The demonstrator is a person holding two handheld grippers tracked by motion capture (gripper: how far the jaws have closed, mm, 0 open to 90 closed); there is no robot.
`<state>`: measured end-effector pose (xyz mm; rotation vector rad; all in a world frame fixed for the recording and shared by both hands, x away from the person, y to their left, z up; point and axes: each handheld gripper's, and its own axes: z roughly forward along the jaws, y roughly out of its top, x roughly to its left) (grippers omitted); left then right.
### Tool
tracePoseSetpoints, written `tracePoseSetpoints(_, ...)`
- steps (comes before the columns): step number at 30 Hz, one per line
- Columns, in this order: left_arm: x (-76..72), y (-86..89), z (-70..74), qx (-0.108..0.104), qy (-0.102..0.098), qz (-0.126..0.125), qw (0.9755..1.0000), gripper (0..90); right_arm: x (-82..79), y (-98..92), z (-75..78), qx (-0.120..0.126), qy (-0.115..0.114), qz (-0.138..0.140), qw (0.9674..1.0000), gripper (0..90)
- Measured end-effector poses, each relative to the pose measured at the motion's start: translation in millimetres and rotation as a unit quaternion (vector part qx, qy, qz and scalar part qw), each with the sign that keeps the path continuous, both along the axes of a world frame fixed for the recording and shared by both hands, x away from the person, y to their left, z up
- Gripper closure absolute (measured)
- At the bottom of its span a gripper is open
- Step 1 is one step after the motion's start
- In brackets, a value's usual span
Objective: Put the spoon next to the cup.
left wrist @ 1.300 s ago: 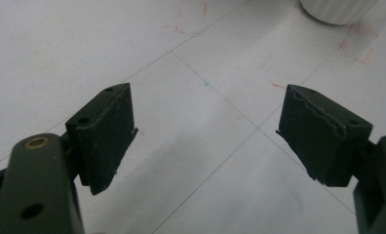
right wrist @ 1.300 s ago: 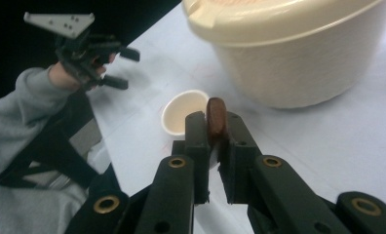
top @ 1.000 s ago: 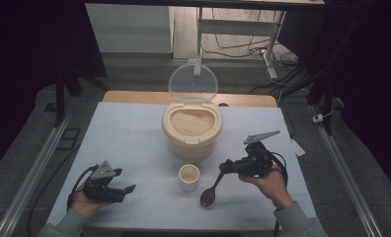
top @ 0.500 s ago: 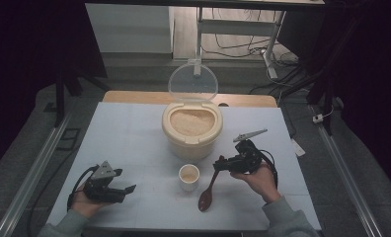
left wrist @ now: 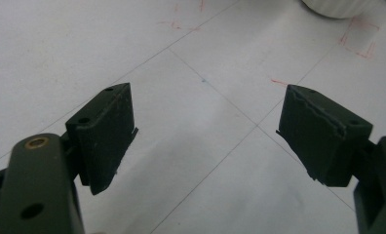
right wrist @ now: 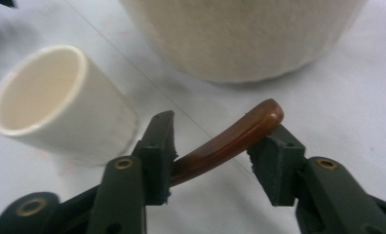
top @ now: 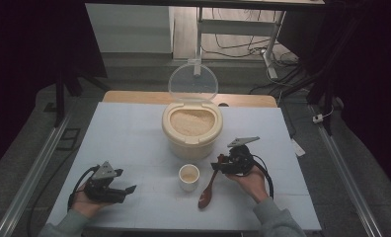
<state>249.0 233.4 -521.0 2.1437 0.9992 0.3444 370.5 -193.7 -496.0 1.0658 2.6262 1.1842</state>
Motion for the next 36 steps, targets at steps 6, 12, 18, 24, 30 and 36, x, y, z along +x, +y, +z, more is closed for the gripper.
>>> tracePoseSetpoints(6, -0.3, -0.2, 0.0, 0.001, 0.000, -0.001, 1.0000, 20.4, 3.5, 3.6, -10.8, -0.017, -0.004, -0.012, 0.9998, 45.5)
tracePoseSetpoints(12, -0.5, -0.5, -0.1, 0.002, 0.000, -0.002, 1.0000, 20.4, 3.9, 7.2, -16.1, -0.035, -0.014, -0.026, 0.9989, 42.0)
tracePoseSetpoints(18, -0.6, -1.0, -0.2, 0.002, 0.000, -0.002, 1.0000, 20.4, 4.4, 11.9, -18.8, -0.064, -0.026, -0.035, 0.9970, 38.2)
tracePoseSetpoints(24, -0.7, -1.3, -0.4, 0.003, 0.001, -0.004, 1.0000, 20.4, 8.1, 9.9, -20.6, -0.061, -0.025, -0.044, 0.9969, 36.4)
tracePoseSetpoints(30, -0.9, -1.1, -0.3, 0.002, 0.000, -0.003, 1.0000, 20.4, 7.2, -4.7, -9.2, -0.030, -0.044, -0.073, 0.9959, 36.7)
tracePoseSetpoints(36, -0.9, -0.2, 0.1, -0.001, -0.003, 0.000, 1.0000, 20.4, -9.3, -27.0, 6.2, 0.003, -0.075, -0.035, 0.9966, 40.4)
